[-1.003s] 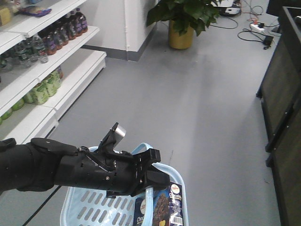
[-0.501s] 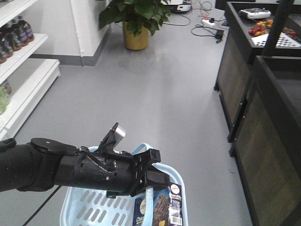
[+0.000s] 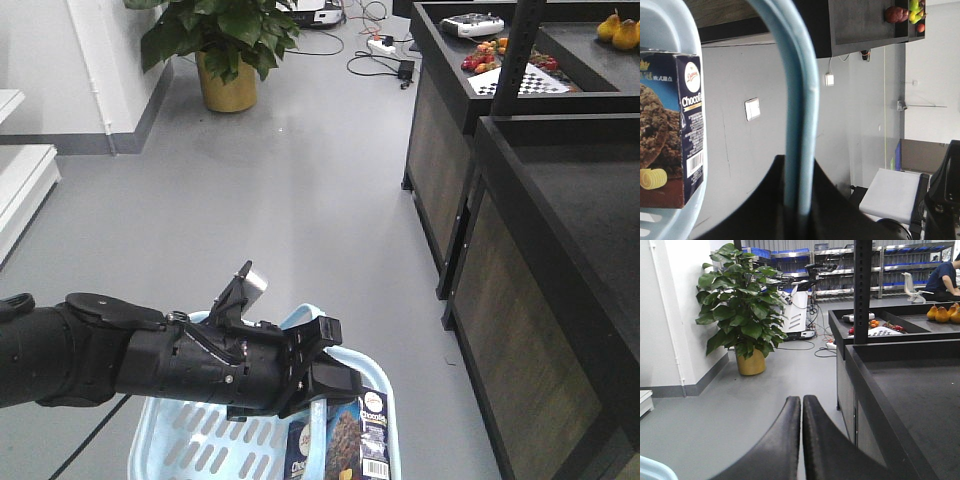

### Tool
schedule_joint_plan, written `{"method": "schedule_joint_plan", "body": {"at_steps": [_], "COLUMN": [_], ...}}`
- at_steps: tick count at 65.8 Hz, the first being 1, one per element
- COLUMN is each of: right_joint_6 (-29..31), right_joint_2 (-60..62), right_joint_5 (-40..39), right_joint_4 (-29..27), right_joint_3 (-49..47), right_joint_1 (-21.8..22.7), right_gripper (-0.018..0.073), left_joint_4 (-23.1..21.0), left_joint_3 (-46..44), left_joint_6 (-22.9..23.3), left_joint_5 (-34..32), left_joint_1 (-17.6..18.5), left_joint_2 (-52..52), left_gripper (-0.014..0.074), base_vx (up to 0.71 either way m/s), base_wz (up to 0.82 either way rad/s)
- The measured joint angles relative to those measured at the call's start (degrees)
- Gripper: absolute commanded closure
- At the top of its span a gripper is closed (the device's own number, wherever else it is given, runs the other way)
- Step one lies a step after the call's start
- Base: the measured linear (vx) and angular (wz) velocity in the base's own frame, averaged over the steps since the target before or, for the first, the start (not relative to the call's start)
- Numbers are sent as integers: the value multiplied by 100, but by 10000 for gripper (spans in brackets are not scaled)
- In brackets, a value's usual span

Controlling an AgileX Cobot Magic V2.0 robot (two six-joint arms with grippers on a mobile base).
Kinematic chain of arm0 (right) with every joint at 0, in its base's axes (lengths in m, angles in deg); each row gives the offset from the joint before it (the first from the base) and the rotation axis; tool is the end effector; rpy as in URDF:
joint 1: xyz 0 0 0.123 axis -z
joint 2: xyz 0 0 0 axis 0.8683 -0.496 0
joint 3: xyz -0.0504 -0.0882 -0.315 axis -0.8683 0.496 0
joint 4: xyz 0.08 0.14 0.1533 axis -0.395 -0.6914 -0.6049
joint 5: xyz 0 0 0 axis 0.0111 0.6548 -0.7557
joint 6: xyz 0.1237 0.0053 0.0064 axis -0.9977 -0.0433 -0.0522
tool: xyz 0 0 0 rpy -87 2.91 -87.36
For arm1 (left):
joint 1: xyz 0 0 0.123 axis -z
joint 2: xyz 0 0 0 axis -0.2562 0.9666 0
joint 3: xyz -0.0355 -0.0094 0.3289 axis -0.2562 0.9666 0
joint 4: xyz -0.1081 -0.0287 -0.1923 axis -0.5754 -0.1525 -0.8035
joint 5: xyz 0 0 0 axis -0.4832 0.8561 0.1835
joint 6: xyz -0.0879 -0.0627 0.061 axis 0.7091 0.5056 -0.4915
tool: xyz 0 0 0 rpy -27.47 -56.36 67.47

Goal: Left arm holds basket, right arm returns cookies
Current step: 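Turn the base past the potted plant, keeping the basket in left gripper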

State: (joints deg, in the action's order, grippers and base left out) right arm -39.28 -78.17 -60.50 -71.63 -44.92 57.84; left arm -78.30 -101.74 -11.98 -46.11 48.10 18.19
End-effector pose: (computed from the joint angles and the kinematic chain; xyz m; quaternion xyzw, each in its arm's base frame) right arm 0.0137 0.0006 0.2010 -0.0064 0.6973 0.0237 0.7164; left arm 0.2276 -0.2416 0.2544 -0.0318 0.8603 -0.5020 0.0833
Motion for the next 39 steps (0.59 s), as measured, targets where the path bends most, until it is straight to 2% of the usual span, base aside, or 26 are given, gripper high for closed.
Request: {"method": "schedule_joint_plan", "body": {"at_steps": [19, 39], "right_joint_6": [0, 0], "right_joint_2": [0, 0], "right_joint_5": [0, 0], "right_joint_4": [0, 0], "right_joint_3": [0, 0], "right_joint_1": [0, 0], "right_gripper": [568, 568], "left_joint_4": [0, 0], "left_joint_3": [0, 0], "left_joint_6": [0, 0], "left_joint_5": [16, 17], "left_joint_1": [0, 0], "left_joint_2": [0, 0], "left_gripper": [603, 603], "base_vx": [15, 22], "base_wz": [-4, 11]}}
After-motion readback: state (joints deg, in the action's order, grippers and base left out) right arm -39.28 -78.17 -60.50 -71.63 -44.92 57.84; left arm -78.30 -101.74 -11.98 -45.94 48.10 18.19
